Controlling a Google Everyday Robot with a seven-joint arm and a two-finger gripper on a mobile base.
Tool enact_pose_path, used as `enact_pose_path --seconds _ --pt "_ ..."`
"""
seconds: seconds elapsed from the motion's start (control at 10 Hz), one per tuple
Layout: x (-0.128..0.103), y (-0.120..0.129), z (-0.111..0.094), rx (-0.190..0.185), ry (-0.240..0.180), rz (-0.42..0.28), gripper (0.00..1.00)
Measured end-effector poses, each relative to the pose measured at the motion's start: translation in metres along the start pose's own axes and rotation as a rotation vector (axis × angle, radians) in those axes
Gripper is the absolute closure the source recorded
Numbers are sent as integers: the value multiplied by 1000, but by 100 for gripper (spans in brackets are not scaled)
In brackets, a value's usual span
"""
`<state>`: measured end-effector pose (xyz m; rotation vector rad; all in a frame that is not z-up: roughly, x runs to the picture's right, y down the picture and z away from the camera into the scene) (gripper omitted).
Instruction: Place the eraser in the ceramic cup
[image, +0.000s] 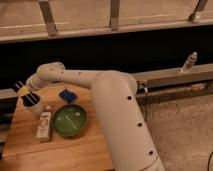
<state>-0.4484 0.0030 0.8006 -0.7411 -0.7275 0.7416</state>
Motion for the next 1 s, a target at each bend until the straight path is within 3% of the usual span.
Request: enact_pose_path --seconds 0.2,0.3,1.0 --pt "0 0 0 0 -1 1 26" --pt "0 0 -1 0 -1 1 21" --pt "0 -1 0 1 -1 2 20"
